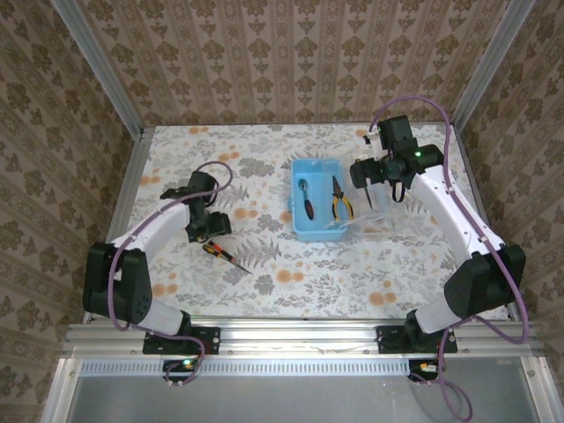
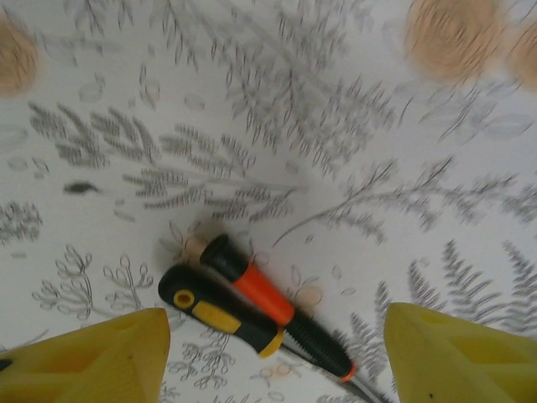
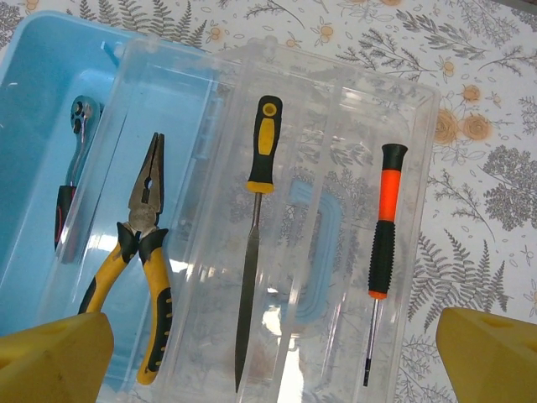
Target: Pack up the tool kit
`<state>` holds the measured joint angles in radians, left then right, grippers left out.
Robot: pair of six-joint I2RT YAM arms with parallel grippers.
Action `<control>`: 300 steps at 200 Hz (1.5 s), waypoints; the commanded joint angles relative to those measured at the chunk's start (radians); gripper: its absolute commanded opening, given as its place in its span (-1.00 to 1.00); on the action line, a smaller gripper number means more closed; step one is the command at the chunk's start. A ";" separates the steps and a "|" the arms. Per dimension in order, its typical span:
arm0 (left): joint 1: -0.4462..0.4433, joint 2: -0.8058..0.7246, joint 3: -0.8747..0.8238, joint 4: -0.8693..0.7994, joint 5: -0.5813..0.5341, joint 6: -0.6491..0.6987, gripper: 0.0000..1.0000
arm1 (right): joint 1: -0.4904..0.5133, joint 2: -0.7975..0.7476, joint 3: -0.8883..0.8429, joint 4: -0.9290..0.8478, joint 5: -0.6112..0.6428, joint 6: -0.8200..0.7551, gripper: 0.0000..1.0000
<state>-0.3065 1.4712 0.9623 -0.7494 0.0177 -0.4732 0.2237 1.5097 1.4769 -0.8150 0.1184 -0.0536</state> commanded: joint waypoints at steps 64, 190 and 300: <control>-0.028 0.109 0.003 0.070 0.046 -0.023 0.34 | 0.014 0.000 -0.022 0.014 -0.031 -0.009 1.00; -0.054 0.202 0.095 0.099 0.041 0.001 0.32 | 0.014 -0.009 -0.020 0.011 -0.032 -0.012 1.00; -0.040 0.126 0.008 0.099 0.047 -0.018 0.27 | 0.015 0.002 -0.027 0.022 -0.050 -0.008 1.00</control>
<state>-0.3576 1.5936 1.0298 -0.6590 0.0372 -0.4782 0.2325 1.5101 1.4479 -0.8093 0.0959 -0.0570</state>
